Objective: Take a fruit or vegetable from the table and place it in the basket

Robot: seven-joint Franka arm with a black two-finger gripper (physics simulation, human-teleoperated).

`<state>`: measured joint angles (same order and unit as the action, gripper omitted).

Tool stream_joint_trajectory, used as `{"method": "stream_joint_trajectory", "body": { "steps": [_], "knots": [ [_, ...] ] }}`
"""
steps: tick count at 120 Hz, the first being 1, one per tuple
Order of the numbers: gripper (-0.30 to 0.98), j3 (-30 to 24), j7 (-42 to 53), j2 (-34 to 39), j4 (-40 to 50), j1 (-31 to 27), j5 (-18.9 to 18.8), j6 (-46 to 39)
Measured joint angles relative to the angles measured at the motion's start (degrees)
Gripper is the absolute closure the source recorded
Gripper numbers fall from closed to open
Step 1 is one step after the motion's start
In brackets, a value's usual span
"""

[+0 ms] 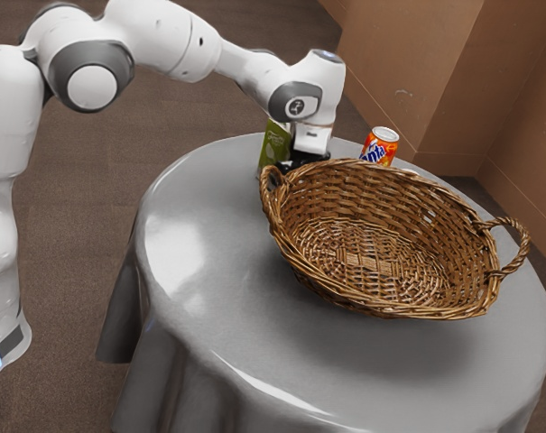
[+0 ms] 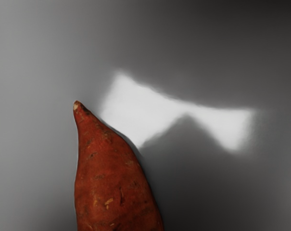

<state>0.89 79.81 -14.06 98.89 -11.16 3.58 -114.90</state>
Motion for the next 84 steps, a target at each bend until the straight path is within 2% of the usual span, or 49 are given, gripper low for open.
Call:
{"method": "stream_joint_trajectory", "body": {
  "steps": [84],
  "knots": [
    [0.01, 0.0, -0.6, -4.1, -0.1, 0.0, 1.5, -3.4]
  ]
}}
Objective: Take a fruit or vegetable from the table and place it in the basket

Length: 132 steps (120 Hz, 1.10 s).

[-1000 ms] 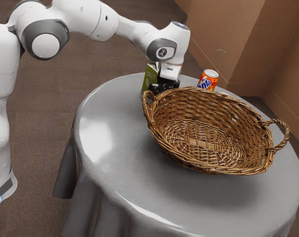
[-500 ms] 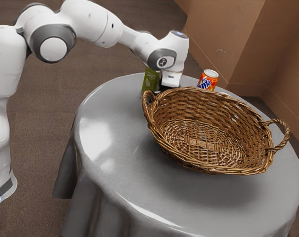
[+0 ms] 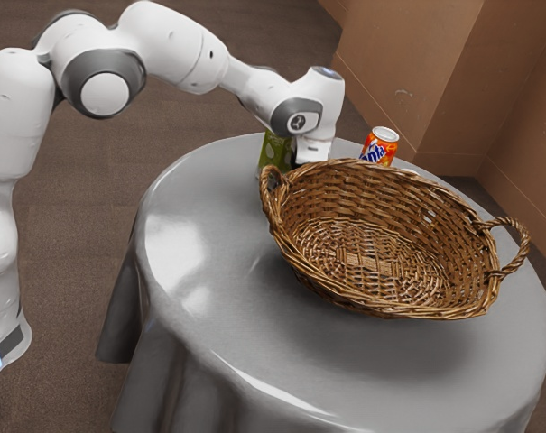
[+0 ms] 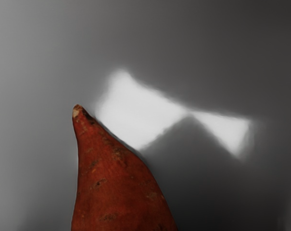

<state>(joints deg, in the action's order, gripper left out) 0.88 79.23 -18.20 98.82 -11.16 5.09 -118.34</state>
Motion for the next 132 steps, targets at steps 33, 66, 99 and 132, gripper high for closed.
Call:
{"method": "stream_joint_trajectory", "body": {
  "steps": [33, 66, 99, 132],
  "knots": [
    [0.24, 0.0, 0.0, -0.1, -0.1, 0.0, 0.8, -0.1],
    [0.45, 0.0, 0.0, -0.1, -0.3, 0.0, 0.9, -0.2],
    [0.56, 0.1, -0.2, -0.1, -0.4, -0.2, 1.3, -0.2],
    [0.56, 1.1, -0.3, 1.3, -0.7, -0.4, 1.7, 0.1]
  ]
}}
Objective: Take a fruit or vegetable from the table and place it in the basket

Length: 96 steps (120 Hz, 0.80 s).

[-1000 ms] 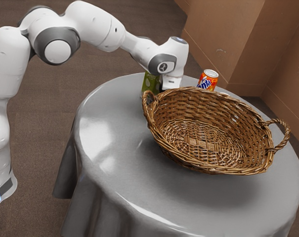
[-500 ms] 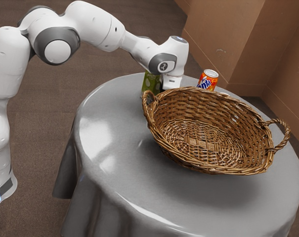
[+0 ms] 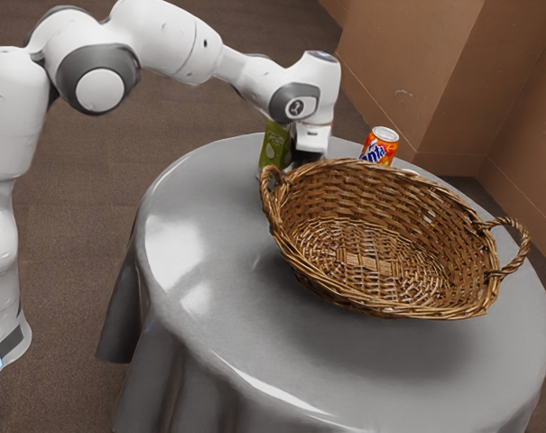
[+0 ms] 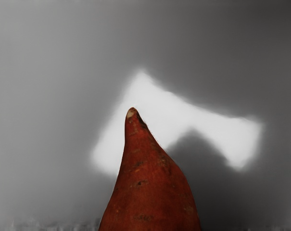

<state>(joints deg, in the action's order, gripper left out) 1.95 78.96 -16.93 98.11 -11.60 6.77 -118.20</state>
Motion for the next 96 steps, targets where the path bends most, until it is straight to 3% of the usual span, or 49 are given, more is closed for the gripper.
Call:
{"method": "stream_joint_trajectory", "body": {
  "steps": [96],
  "knots": [
    [0.56, 0.2, -0.1, 11.3, -3.1, 0.1, -0.1, 6.3]
  ]
}}
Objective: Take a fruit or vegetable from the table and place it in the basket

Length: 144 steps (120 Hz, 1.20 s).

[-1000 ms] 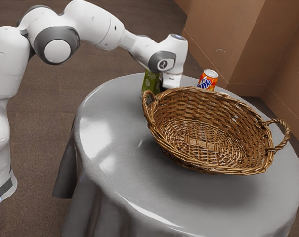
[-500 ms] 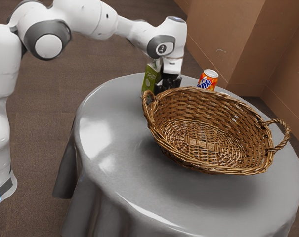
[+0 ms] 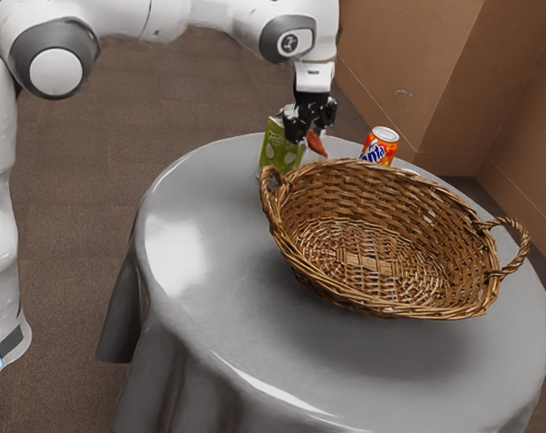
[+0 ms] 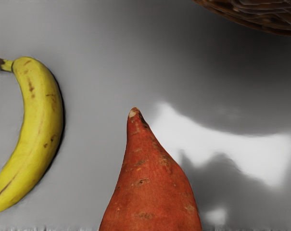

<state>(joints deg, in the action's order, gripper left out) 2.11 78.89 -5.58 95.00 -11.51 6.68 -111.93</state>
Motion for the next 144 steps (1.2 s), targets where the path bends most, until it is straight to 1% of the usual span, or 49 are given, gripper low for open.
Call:
{"method": "stream_joint_trajectory", "body": {
  "steps": [48, 70, 103, 112, 123, 144],
  "knots": [
    [0.56, -0.6, -0.1, 6.4, -1.4, -0.2, 0.0, 4.2],
    [0.56, -3.4, -0.3, 8.1, -1.3, -1.6, 0.0, 5.6],
    [0.56, -9.8, -1.1, 10.1, -1.3, 1.1, -0.3, 7.1],
    [0.56, -11.8, -1.4, 10.5, -1.4, 0.8, -0.4, 7.6],
    [0.56, -15.2, -1.8, 11.2, -1.4, 0.1, -0.4, 8.1],
    [0.55, -21.2, -2.5, 12.0, -1.3, 0.8, -0.5, 9.1]
  ]
}}
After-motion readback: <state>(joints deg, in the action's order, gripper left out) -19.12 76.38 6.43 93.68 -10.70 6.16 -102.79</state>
